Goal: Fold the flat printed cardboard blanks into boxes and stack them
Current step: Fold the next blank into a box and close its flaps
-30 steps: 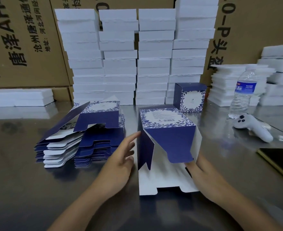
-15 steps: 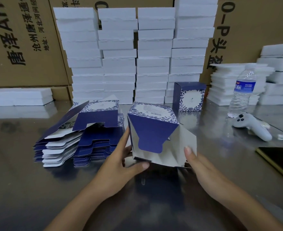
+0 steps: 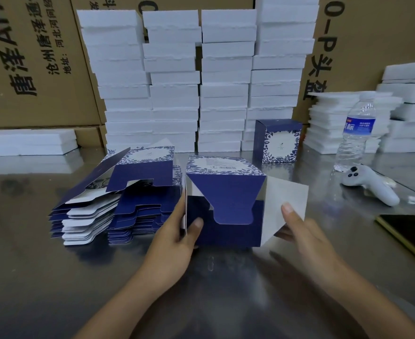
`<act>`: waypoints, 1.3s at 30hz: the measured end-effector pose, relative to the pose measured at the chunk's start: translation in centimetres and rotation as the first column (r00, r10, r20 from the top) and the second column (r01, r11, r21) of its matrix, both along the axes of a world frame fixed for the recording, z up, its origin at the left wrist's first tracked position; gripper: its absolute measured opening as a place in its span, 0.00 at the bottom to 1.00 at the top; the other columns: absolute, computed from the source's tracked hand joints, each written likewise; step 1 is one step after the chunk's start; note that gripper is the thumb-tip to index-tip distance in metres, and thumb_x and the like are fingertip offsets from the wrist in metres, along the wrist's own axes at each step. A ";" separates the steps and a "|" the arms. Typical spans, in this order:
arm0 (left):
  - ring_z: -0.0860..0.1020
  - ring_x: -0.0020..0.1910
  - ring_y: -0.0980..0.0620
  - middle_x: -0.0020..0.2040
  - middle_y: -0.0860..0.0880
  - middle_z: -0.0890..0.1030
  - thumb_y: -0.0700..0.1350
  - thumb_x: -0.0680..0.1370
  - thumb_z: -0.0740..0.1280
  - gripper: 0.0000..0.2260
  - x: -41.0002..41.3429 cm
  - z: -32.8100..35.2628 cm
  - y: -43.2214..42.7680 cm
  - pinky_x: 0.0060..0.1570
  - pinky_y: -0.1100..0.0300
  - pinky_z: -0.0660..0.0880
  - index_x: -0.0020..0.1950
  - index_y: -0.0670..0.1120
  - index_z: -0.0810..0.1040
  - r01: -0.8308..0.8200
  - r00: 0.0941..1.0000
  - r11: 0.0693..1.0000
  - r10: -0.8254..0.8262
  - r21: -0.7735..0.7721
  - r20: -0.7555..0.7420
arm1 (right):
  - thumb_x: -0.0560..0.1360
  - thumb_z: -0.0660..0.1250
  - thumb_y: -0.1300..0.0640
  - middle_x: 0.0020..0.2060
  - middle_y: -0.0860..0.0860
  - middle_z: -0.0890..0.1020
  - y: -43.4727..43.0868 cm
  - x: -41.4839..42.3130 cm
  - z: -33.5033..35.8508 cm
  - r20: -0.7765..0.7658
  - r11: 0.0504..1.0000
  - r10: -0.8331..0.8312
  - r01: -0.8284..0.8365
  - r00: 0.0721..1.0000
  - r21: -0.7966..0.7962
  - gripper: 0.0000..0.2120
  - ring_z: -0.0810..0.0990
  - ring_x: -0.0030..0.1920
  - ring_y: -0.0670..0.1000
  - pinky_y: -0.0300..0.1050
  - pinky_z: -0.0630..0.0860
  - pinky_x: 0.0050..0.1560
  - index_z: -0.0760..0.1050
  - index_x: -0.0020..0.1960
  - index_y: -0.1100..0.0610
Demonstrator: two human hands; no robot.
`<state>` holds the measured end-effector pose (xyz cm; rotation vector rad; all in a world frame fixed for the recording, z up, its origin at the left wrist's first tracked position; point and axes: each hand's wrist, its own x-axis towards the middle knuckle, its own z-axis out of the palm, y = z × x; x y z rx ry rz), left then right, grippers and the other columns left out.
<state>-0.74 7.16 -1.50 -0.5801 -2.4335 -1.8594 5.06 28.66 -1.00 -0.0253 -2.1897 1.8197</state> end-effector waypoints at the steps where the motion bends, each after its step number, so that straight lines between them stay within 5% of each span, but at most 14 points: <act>1: 0.79 0.54 0.60 0.58 0.60 0.80 0.50 0.79 0.60 0.19 0.0 -0.1 0.1 0.51 0.59 0.79 0.71 0.55 0.67 -0.024 0.999 0.999 0.023 0.032 0.027 | 0.73 0.62 0.35 0.52 0.44 0.83 -0.2 0.0 0.1 -0.073 0.999 0.025 -0.022 0.997 0.041 0.19 0.80 0.54 0.43 0.36 0.73 0.57 0.80 0.54 0.44; 2: 0.81 0.50 0.59 0.52 0.61 0.82 0.47 0.80 0.61 0.15 0.1 -0.1 0.3 0.44 0.63 0.80 0.66 0.55 0.70 -0.048 0.998 0.997 0.045 0.063 0.046 | 0.73 0.63 0.42 0.52 0.40 0.83 -0.4 0.1 0.2 -0.116 0.991 0.058 -0.043 0.992 0.130 0.13 0.80 0.53 0.41 0.33 0.73 0.53 0.78 0.56 0.39; 4: 0.83 0.42 0.57 0.42 0.61 0.84 0.43 0.80 0.61 0.09 0.3 0.2 0.5 0.36 0.66 0.78 0.55 0.57 0.75 -0.092 0.994 0.989 0.085 0.115 0.062 | 0.73 0.65 0.50 0.55 0.35 0.78 -0.6 0.2 -0.1 -0.153 0.937 0.063 -0.006 0.986 0.349 0.20 0.77 0.53 0.40 0.32 0.72 0.52 0.69 0.62 0.35; 7: 0.84 0.35 0.53 0.37 0.61 0.83 0.40 0.80 0.61 0.11 0.6 0.7 0.7 0.31 0.67 0.77 0.46 0.56 0.76 -0.142 0.988 0.973 0.129 0.184 0.084 | 0.74 0.65 0.49 0.52 0.36 0.75 -1.0 0.2 -0.8 -0.147 0.840 -0.051 0.122 0.988 0.529 0.22 0.75 0.50 0.39 0.35 0.71 0.49 0.61 0.63 0.35; 9: 0.83 0.34 0.52 0.35 0.60 0.83 0.38 0.80 0.61 0.12 0.7 1.0 0.7 0.30 0.68 0.77 0.44 0.54 0.76 -0.163 0.984 0.961 0.142 0.224 0.106 | 0.73 0.62 0.42 0.46 0.40 0.74 -1.3 0.2 -0.8 -0.131 0.817 -0.166 0.210 0.977 0.537 0.14 0.74 0.45 0.40 0.33 0.68 0.43 0.67 0.55 0.44; 11: 0.84 0.35 0.52 0.36 0.59 0.84 0.37 0.80 0.62 0.11 0.9 1.2 0.8 0.31 0.67 0.77 0.45 0.52 0.76 -0.159 0.983 0.948 0.126 0.276 0.136 | 0.73 0.59 0.38 0.34 0.44 0.74 -1.4 0.2 -0.7 -0.110 0.796 -0.243 0.263 0.964 0.546 0.16 0.72 0.34 0.41 0.34 0.64 0.34 0.69 0.38 0.51; 14: 0.84 0.35 0.50 0.38 0.54 0.84 0.37 0.79 0.63 0.09 1.1 1.2 1.1 0.31 0.66 0.78 0.47 0.50 0.77 -0.152 0.981 0.935 0.102 0.322 0.168 | 0.77 0.59 0.44 0.19 0.45 0.70 -1.9 0.1 -0.4 -0.011 0.874 -0.207 0.190 0.978 0.447 0.24 0.67 0.23 0.42 0.34 0.62 0.28 0.65 0.26 0.55; 19: 0.84 0.37 0.50 0.56 0.48 0.79 0.35 0.77 0.65 0.17 1.5 1.1 1.5 0.33 0.65 0.79 0.64 0.46 0.70 -0.122 0.970 0.941 0.046 0.315 0.239 | 0.78 0.62 0.54 0.19 0.47 0.71 -2.2 -0.4 -0.2 0.079 0.977 -0.191 0.182 0.978 0.115 0.21 0.68 0.23 0.44 0.35 0.66 0.29 0.71 0.28 0.57; 23: 0.83 0.35 0.51 0.46 0.47 0.80 0.39 0.77 0.67 0.22 1.6 0.7 1.7 0.37 0.61 0.80 0.67 0.48 0.64 -0.073 0.922 0.953 -0.048 0.293 0.383 | 0.79 0.62 0.57 0.19 0.46 0.72 -2.3 -0.4 0.1 0.130 0.983 -0.175 0.181 0.976 -0.039 0.19 0.69 0.19 0.41 0.28 0.64 0.24 0.71 0.29 0.60; 29: 0.78 0.26 0.51 0.31 0.40 0.81 0.34 0.77 0.65 0.23 1.8 1.1 1.6 0.28 0.63 0.77 0.70 0.44 0.62 -0.074 0.853 0.879 -0.188 0.470 0.487 | 0.78 0.63 0.54 0.20 0.49 0.75 -2.8 -0.1 0.7 0.241 0.975 -0.117 0.158 0.963 -0.158 0.18 0.73 0.21 0.45 0.34 0.66 0.24 0.71 0.31 0.58; 39: 0.80 0.28 0.48 0.34 0.38 0.82 0.35 0.76 0.66 0.22 2.3 0.9 2.3 0.27 0.61 0.77 0.68 0.42 0.63 -0.054 0.846 0.853 -0.237 0.519 0.477 | 0.78 0.62 0.56 0.21 0.52 0.73 -3.5 0.6 1.3 0.331 0.959 -0.026 0.117 0.943 -0.258 0.17 0.72 0.22 0.48 0.41 0.69 0.30 0.70 0.32 0.58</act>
